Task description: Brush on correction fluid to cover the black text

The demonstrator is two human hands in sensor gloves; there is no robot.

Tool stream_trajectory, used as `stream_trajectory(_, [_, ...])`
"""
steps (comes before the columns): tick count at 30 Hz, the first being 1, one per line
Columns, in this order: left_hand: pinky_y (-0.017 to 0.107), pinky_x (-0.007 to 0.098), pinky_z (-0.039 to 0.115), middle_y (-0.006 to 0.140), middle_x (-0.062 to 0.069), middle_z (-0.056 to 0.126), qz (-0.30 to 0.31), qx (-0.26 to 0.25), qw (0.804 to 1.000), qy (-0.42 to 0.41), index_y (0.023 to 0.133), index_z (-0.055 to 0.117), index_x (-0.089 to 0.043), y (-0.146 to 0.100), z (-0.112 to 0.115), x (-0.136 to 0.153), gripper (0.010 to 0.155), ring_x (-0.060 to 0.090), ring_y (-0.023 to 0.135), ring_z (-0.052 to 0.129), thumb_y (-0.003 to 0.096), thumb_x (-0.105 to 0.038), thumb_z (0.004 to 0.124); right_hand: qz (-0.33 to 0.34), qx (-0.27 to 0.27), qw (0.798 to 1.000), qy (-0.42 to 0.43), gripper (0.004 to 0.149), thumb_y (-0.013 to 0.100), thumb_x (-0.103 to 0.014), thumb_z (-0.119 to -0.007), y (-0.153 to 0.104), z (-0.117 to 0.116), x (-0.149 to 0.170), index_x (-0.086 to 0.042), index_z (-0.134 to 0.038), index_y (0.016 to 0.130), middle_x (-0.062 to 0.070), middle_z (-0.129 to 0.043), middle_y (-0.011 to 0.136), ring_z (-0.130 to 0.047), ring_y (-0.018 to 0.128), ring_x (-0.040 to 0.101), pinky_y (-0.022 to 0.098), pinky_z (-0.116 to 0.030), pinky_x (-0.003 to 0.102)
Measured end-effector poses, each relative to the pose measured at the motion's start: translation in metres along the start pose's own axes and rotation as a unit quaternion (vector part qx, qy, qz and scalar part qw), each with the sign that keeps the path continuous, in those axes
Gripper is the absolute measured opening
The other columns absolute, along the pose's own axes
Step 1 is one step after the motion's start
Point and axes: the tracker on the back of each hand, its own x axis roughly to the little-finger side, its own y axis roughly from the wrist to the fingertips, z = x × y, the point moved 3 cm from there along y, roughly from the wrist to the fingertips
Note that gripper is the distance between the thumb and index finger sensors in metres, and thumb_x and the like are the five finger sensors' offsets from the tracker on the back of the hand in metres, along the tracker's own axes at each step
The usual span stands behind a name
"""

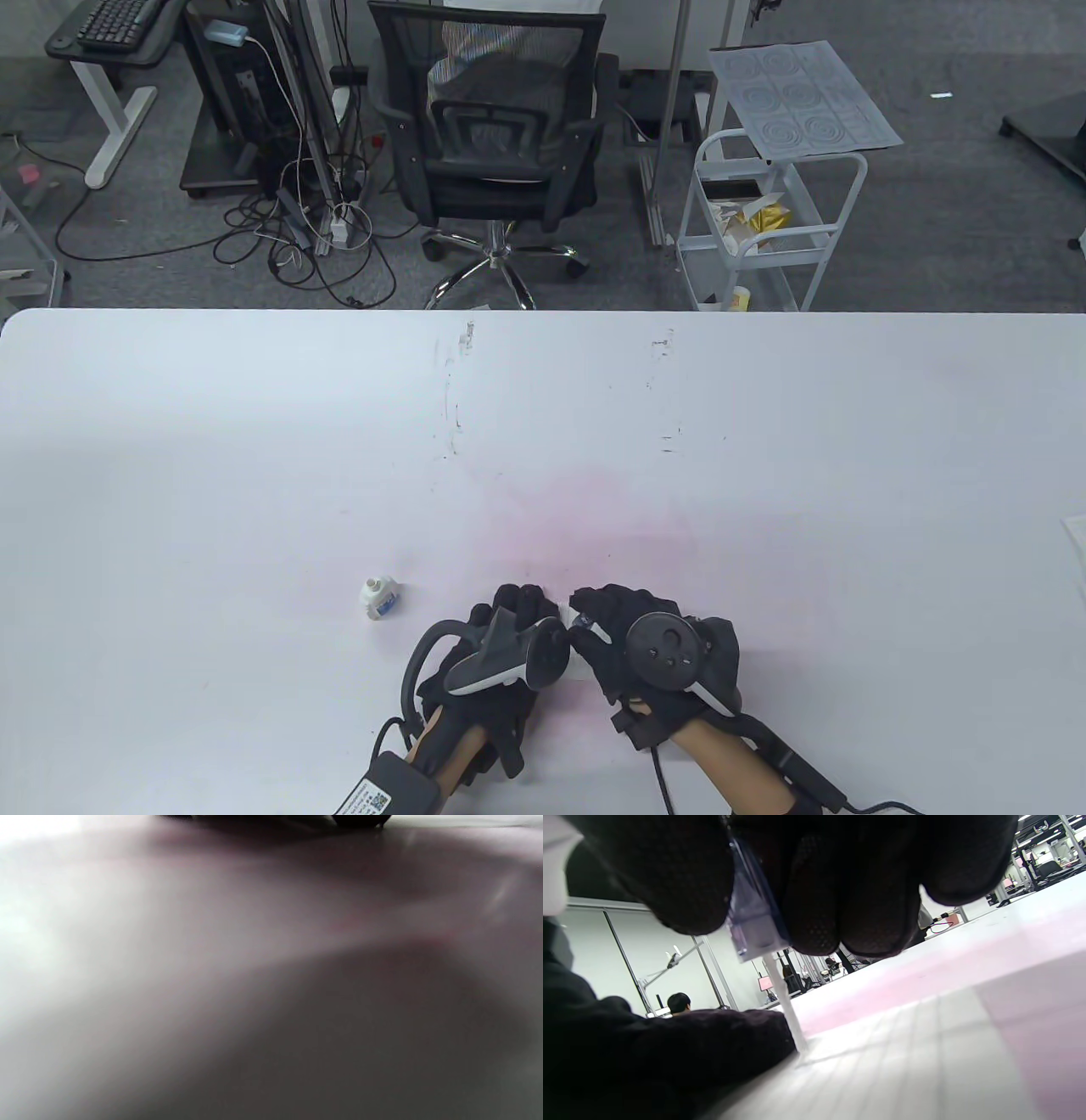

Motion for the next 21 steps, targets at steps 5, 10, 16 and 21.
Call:
stream_trajectory(5, [0.082, 0.048, 0.040, 0.117, 0.007, 0.020, 0.000, 0.000, 1.000, 0.000, 0.107, 0.027, -0.027, 0.0000, 0.0000, 0.0000, 0.065, 0.033, 0.112, 0.030, 0.0509, -0.042, 0.056, 0.000, 0.011, 1.000, 0.000, 0.049, 0.034, -0.045, -0.089, -0.0026, 0.0051, 0.0006, -0.020, -0.087, 0.077, 0.006, -0.092, 0.071, -0.100, 0.058, 0.034, 0.050, -0.076, 0.056])
stream_trajectory(10, [0.082, 0.048, 0.040, 0.117, 0.006, 0.021, 0.000, 0.000, 1.000, 0.000, 0.107, 0.027, -0.027, 0.0000, 0.0000, 0.0000, 0.065, 0.033, 0.112, 0.030, 0.0508, -0.042, 0.056, 0.012, 0.027, 1.000, 0.008, 0.049, 0.034, -0.045, -0.088, -0.0027, 0.0064, -0.0026, -0.020, -0.086, 0.077, 0.006, -0.091, 0.071, -0.100, 0.059, 0.034, 0.051, -0.076, 0.055])
stream_trajectory(16, [0.082, 0.048, 0.040, 0.117, 0.006, 0.020, 0.000, 0.000, 1.000, 0.000, 0.107, 0.027, -0.027, 0.0000, 0.0000, 0.0000, 0.065, 0.032, 0.112, 0.030, 0.0508, -0.042, 0.056, 0.013, 0.009, 1.000, 0.006, 0.049, 0.034, -0.045, -0.088, -0.0021, 0.0033, -0.0031, -0.020, -0.087, 0.077, 0.006, -0.092, 0.070, -0.101, 0.058, 0.033, 0.050, -0.077, 0.055])
stream_trajectory(21, [0.082, 0.048, 0.040, 0.117, 0.006, 0.020, 0.000, 0.000, 1.000, 0.000, 0.107, 0.027, -0.027, 0.0000, 0.0000, 0.0000, 0.065, 0.033, 0.112, 0.029, 0.0508, -0.042, 0.055, 0.016, -0.016, 1.000, 0.006, 0.049, 0.035, -0.045, -0.088, -0.0040, -0.0003, -0.0042, -0.020, -0.087, 0.077, 0.006, -0.092, 0.070, -0.101, 0.058, 0.033, 0.050, -0.077, 0.055])
